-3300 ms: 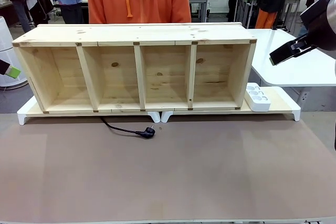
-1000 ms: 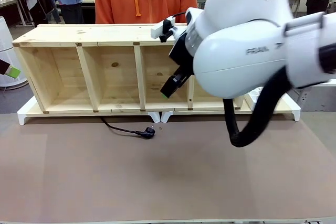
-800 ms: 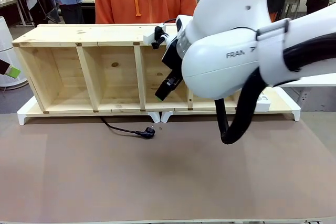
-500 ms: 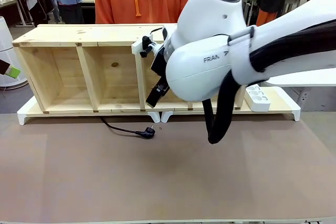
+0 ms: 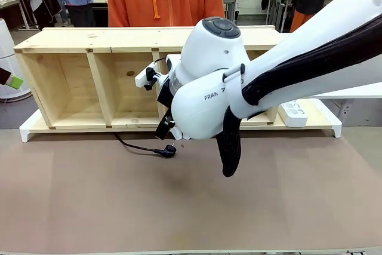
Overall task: Perform cable management.
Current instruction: When the cord part of the Power Cable appears at the lower middle area of the table and stops, grasp the cord part of the Power Cable.
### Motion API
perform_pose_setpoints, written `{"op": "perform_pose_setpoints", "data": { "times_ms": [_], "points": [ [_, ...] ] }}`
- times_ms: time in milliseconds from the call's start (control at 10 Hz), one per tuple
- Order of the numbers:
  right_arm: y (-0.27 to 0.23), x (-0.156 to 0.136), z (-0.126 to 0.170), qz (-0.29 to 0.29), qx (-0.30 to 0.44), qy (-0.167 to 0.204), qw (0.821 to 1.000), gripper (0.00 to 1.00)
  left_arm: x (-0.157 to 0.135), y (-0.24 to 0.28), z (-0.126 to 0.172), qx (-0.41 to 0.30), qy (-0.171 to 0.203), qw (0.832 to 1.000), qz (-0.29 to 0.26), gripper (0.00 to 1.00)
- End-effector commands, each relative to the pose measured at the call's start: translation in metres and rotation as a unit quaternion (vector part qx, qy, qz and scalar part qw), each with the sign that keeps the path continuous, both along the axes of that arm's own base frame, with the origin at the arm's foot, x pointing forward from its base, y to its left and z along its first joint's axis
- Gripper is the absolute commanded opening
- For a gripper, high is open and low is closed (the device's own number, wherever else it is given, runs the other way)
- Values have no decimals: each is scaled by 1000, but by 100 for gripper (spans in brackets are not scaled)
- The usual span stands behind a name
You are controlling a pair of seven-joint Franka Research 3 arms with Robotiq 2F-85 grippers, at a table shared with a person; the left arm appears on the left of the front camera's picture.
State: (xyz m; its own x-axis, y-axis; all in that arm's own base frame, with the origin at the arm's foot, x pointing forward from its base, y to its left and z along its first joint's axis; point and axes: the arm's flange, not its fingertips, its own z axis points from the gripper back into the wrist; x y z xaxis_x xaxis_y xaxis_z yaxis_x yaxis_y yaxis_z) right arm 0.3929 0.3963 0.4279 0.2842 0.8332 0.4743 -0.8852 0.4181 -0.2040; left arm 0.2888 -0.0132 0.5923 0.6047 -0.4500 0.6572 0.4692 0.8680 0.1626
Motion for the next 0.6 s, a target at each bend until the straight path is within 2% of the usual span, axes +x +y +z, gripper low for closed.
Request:
{"op": "perform_pose_setpoints", "data": {
  "times_ms": [0, 500],
  "points": [
    [15, 12, -7, 3, 5, -11, 1000, 100, 0, 1, 1, -1, -2, 1000, 2, 100],
    [15, 16, -12, 5, 4, -2, 1000, 100, 0, 1, 1, -1, -2, 1000, 2, 100]
  ]
}}
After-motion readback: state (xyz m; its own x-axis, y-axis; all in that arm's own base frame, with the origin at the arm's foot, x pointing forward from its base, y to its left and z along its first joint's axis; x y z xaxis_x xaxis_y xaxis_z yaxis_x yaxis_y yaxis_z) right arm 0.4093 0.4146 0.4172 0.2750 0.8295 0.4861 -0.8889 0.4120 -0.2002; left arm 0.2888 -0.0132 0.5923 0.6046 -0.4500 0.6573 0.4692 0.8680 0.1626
